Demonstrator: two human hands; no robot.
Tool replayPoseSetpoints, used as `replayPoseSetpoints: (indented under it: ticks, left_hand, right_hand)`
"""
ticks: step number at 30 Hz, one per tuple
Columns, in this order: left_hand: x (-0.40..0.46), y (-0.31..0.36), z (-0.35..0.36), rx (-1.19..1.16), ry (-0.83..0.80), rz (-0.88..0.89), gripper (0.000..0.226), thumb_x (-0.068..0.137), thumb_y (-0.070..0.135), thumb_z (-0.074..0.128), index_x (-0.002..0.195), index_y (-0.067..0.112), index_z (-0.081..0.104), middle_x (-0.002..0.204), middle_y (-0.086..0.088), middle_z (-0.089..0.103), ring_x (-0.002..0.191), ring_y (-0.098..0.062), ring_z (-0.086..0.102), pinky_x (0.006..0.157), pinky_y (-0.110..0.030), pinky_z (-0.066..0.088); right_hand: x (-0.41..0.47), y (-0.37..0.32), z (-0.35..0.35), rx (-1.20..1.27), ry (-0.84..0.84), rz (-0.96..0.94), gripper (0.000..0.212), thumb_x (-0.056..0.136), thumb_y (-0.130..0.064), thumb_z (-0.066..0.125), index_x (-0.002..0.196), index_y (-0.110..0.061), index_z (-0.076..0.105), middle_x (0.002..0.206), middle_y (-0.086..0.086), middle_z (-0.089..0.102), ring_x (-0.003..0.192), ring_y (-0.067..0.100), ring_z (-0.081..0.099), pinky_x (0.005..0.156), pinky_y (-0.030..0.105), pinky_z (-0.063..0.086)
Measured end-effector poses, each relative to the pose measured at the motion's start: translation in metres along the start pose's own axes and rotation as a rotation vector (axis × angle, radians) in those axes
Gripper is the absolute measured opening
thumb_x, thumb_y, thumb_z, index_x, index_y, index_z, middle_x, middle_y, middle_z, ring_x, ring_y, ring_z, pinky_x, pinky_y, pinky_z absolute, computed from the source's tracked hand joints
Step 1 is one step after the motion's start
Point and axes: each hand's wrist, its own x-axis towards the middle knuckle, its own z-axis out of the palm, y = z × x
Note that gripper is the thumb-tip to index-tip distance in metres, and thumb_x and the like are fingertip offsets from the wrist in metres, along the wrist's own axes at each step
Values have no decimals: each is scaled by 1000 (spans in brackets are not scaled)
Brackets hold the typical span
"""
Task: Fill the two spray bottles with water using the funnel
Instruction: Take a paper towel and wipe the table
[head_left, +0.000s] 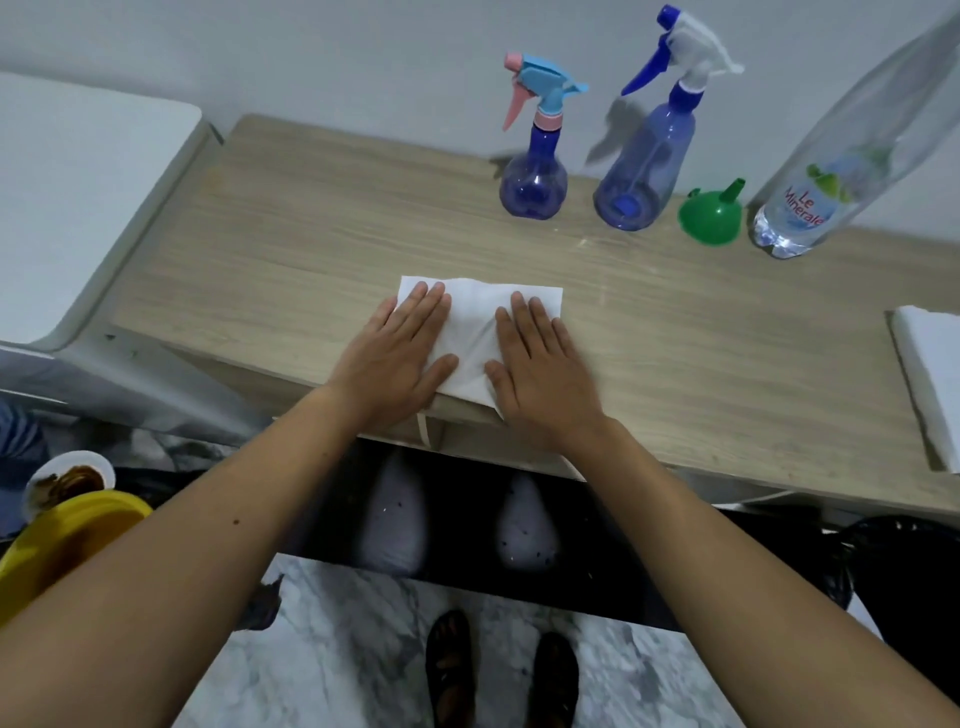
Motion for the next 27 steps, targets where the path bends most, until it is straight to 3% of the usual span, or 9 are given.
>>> replayPoseSetpoints:
  ticks: [6,11,18,27]
  left_hand:
    - [31,-12,-7,-19,-49,-31,84,104,61,16,167,5,18,176,-10,14,164,-25,10,131,-51,13]
    - [58,-12,-10,-17,-58,-57,84,103,60,16,167,5,18,175,-12,16,163,-28,13,131,-53,12]
    - [105,4,-8,-45,-72,-58,85,102,60,17,166,5,18,175,-14,16,163,-28,12,130,-51,10]
    - [138,45,-5,-68,-91,-46,86,101,61,14,166,5,17,176,-14,14,164,-28,9,131,-51,7]
  right_hand:
    - [21,9,-4,36,13,7,78,101,-52,16,167,-10,18,177,10,9,164,25,6,132,41,4]
    - [47,35,-16,29,-10,-2,68,111,-45,29,168,-13,12,177,6,3,164,22,1,133,40,1]
    - [61,71,-28,-17,-25,19,72,106,-48,16,168,-13,9,178,3,3,164,18,1,133,45,3]
    - [51,117,-36,-18,-27,76,66,112,-42,22,169,-14,7,178,2,0,164,17,-2,133,47,1]
